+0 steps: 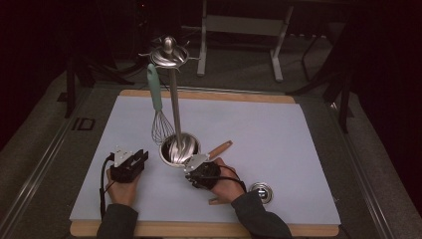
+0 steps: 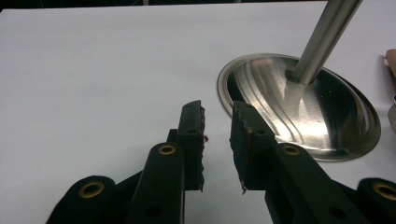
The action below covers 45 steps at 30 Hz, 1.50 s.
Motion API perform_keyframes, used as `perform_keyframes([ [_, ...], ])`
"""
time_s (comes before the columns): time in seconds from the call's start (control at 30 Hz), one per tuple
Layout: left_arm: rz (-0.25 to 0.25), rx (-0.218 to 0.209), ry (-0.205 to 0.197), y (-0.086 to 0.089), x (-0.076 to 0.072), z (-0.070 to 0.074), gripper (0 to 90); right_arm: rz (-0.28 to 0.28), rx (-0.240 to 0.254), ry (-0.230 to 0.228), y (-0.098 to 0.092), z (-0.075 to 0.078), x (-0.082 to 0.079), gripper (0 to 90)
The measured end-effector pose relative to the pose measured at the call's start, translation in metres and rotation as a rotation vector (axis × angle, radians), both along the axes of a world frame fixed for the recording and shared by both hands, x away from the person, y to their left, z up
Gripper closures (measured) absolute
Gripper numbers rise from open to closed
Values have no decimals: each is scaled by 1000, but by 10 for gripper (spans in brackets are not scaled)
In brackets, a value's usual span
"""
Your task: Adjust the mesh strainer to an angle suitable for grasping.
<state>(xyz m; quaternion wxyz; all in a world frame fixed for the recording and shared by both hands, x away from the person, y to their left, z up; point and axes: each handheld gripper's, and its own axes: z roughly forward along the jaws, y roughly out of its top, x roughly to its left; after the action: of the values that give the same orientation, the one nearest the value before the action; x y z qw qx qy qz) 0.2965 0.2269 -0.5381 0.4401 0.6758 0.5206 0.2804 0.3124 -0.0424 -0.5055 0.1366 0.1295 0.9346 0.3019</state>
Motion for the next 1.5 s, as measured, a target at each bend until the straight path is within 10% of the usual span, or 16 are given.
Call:
perform_keyframes([
  [0.23,-3,-3,3,0,0,0,739,19,-15,2,-5,-2,2,845],
  [1.5,-2,0,4,0,0,0,734,0,-82,-21,-122,5,-16,768],
])
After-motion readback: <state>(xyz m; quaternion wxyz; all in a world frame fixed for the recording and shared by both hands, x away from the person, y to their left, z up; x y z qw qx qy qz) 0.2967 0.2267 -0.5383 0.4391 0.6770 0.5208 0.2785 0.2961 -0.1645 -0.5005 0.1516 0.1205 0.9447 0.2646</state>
